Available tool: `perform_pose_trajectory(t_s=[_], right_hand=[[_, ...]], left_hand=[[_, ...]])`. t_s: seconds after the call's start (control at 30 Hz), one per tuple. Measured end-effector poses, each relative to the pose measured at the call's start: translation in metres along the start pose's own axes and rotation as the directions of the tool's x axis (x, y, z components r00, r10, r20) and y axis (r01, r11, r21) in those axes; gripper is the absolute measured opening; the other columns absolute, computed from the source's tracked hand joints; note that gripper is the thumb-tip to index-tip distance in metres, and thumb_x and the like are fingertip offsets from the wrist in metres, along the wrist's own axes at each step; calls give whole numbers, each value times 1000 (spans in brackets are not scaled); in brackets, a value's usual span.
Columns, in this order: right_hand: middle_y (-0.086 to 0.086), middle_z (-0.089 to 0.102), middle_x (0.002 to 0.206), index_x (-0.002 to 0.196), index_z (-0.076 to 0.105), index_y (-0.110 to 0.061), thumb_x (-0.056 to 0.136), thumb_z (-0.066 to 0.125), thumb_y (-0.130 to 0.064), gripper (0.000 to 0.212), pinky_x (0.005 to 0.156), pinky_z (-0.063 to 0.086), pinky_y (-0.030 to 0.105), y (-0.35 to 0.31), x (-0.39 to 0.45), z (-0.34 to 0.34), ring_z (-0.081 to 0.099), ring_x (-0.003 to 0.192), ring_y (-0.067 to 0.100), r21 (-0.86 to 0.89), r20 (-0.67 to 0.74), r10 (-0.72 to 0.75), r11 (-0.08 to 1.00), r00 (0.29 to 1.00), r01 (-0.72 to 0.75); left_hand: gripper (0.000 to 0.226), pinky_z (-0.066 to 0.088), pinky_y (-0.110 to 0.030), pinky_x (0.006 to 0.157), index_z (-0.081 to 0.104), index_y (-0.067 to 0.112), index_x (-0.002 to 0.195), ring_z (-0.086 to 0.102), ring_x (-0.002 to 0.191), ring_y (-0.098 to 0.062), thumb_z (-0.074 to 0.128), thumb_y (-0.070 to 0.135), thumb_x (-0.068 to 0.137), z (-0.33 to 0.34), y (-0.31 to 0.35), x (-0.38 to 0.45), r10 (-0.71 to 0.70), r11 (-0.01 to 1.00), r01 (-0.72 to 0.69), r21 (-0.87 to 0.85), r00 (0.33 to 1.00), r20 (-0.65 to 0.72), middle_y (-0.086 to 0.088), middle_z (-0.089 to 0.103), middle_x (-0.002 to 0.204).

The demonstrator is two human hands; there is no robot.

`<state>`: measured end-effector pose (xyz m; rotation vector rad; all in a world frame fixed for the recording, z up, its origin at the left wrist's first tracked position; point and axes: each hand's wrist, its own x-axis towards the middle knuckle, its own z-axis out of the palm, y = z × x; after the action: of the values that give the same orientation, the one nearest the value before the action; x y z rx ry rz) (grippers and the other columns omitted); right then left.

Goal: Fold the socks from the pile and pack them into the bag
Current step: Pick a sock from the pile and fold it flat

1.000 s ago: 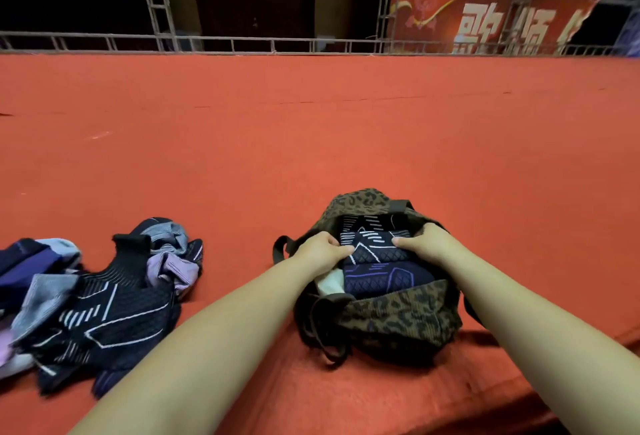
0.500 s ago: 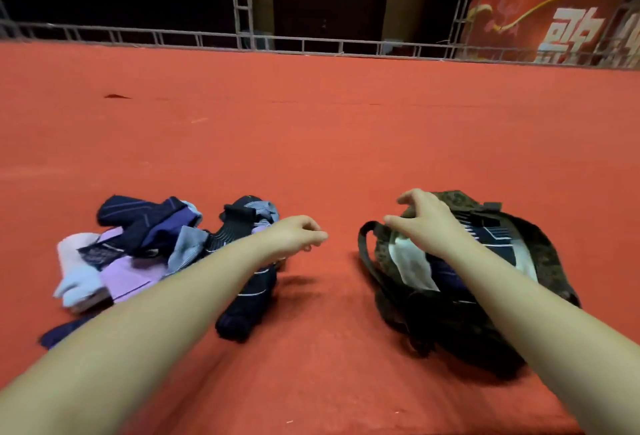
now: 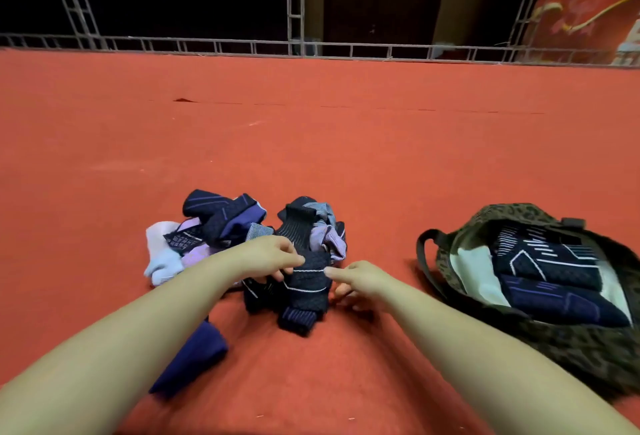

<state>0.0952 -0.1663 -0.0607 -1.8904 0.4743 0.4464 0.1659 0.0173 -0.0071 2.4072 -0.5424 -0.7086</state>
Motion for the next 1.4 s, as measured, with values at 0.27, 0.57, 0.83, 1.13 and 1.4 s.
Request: perform_pose_trajectory(t_s=[0.27,0.57,0.83,1.13,1.4], right_hand=[[-8,44,50,63,40,-20,90,59,-14,34,47,31,19,-1,7,19,37,44,6,230,-56,-61,971,997,73],[1,59,67,77,56,-15,92,50,-8,19,59,50,30,-29,-42,-29,58,58,12,642,-165,-275,699,947,315],[5,42,67,68,44,-18,88,57,-15,24,61,43,36,50,-80,-64,44,67,21,219,-390,-47,965,920,142],[-2,55,108,108,55,-18,88,57,-38,28,91,41,31,76,-87,-47,52,102,14,-463,-513,-360,881,779,102],[4,59,125,122,57,-21,84,19,-64,69,102,32,38,68,-26,-6,48,122,25,-506,-404,-322,858,856,84]], left_hand=[[15,43,-25,61,56,22,93,63,78,-10,52,36,94,-1,-1,-5,-10,987,0,-159,998,-58,3,66,95],[21,40,-22,55,53,20,80,59,65,-12,52,36,94,8,-6,-10,-22,916,-41,-400,988,-152,2,64,81],[17,44,-23,53,52,20,76,55,61,-11,60,30,87,82,5,-1,92,959,-95,-267,996,-22,4,58,69],[34,37,-20,65,49,24,93,55,75,-6,73,40,75,123,10,8,174,984,-174,22,951,-256,9,57,86],[16,44,-14,62,55,26,73,55,61,-1,65,24,86,138,0,1,152,969,-203,-141,940,-306,8,58,67]])
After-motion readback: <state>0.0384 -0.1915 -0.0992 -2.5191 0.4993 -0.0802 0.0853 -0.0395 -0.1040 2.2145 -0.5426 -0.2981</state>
